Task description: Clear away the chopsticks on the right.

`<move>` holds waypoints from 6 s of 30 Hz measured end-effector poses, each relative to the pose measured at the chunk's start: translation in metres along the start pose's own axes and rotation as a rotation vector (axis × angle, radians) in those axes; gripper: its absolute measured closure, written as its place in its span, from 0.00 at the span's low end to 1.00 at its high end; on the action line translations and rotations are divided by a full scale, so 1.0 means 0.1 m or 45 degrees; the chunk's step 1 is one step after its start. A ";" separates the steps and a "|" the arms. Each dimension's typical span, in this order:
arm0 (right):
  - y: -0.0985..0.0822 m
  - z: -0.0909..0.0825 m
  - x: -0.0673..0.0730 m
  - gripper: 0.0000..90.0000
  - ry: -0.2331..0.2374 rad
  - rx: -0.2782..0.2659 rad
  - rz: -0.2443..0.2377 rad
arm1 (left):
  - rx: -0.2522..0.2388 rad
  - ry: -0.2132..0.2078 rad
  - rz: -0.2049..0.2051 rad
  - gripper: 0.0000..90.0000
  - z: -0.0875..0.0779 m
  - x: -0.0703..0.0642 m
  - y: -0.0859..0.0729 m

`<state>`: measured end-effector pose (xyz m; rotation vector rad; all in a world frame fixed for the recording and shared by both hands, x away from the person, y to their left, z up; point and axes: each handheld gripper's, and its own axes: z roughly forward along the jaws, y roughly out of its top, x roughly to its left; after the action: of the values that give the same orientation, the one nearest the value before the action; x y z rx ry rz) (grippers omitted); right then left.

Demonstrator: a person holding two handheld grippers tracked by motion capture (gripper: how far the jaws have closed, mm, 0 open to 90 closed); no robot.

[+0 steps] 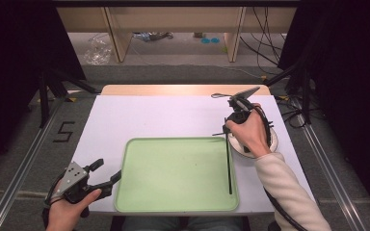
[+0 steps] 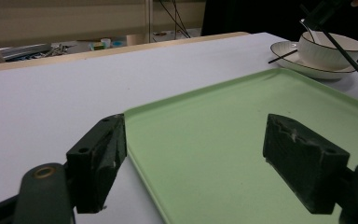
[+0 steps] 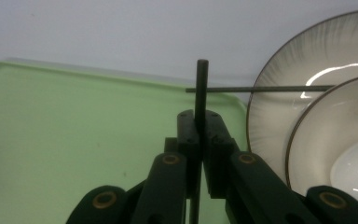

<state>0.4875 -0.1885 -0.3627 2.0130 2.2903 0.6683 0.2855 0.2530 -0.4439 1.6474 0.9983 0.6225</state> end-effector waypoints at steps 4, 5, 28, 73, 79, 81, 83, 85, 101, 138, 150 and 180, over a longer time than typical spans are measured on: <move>-0.01 0.11 -0.01 0.98 -0.031 0.040 -0.006 | -0.007 -0.007 -0.001 0.24 0.00 0.00 0.00; -0.01 0.12 0.00 0.98 -0.033 0.058 0.021 | -0.006 -0.007 -0.001 0.24 0.00 0.00 0.00; -0.09 0.68 -0.06 0.97 -0.168 0.289 0.105 | 0.001 -0.003 -0.001 0.24 0.00 0.00 0.00; -0.03 0.88 -0.01 0.78 -0.468 0.082 -1.771 | 0.005 -0.003 -0.004 0.24 0.01 0.00 0.00; -0.02 0.90 -0.05 0.89 -0.447 0.052 -1.760 | 0.005 -0.003 -0.004 0.24 0.01 0.00 0.00; -0.02 0.89 -0.05 0.92 -0.456 0.040 -1.746 | 0.006 -0.003 -0.004 0.24 0.01 0.00 -0.01; -0.02 0.88 -0.05 0.94 -0.476 0.027 -1.785 | 0.006 -0.002 -0.003 0.24 0.01 0.00 0.00; -0.01 0.87 -0.05 0.94 -0.488 0.006 -1.802 | 0.006 -0.002 -0.003 0.24 0.01 0.00 0.00; 0.06 0.34 0.03 0.98 -0.604 -0.482 -1.730 | 0.006 -0.001 -0.003 0.24 0.01 0.00 0.00; 0.08 -0.32 -0.03 0.98 -0.054 -1.059 -1.084 | 0.006 -0.001 -0.005 0.24 0.01 0.00 0.00; 0.07 -0.42 -0.02 0.98 0.080 -1.106 -0.947 | 0.005 0.000 -0.005 0.24 0.00 0.00 0.00; 0.07 -0.35 0.03 0.98 0.076 -0.603 -0.322 | 0.005 -0.002 -0.005 0.24 0.00 0.00 0.00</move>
<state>0.4832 -0.1952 -0.3281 1.4844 2.1019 1.1272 0.2858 0.2532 -0.4443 1.6484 1.0023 0.6171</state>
